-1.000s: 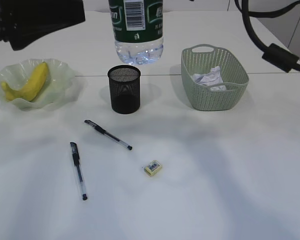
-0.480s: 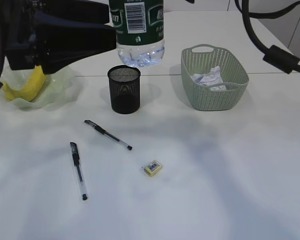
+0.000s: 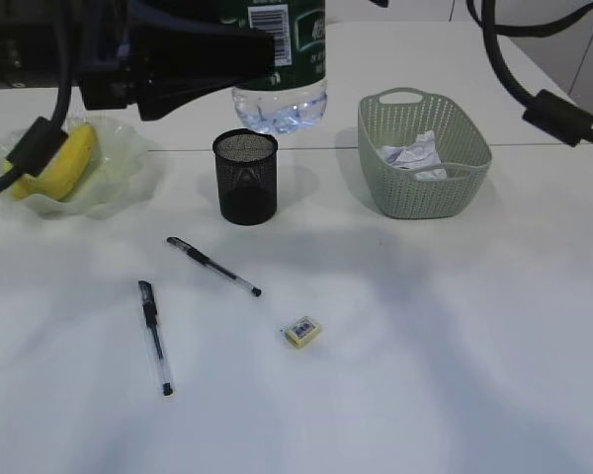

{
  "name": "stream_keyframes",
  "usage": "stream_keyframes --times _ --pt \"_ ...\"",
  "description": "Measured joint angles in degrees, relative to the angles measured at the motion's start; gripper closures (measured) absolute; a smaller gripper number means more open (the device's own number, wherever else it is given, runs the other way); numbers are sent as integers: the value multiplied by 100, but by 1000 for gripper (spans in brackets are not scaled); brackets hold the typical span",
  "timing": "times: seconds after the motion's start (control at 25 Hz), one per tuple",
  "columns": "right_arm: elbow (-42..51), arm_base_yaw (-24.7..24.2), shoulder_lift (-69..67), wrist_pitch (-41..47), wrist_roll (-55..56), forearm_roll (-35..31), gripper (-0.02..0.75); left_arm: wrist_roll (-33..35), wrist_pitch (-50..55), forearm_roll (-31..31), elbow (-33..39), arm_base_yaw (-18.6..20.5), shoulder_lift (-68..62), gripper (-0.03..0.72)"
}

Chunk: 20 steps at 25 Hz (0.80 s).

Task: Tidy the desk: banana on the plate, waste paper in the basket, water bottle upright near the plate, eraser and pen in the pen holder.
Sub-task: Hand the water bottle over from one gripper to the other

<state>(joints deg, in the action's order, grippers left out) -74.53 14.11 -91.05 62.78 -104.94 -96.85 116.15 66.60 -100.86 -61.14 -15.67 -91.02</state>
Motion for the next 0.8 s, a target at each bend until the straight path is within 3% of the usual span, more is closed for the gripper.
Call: stream_keyframes --times 0.44,0.8 --pt "0 0 0 68 10 37 414 0 11 -20 -290 -288 -347 70" --pt "0 0 0 124 10 80 414 76 -10 -37 -290 -427 -535 167"
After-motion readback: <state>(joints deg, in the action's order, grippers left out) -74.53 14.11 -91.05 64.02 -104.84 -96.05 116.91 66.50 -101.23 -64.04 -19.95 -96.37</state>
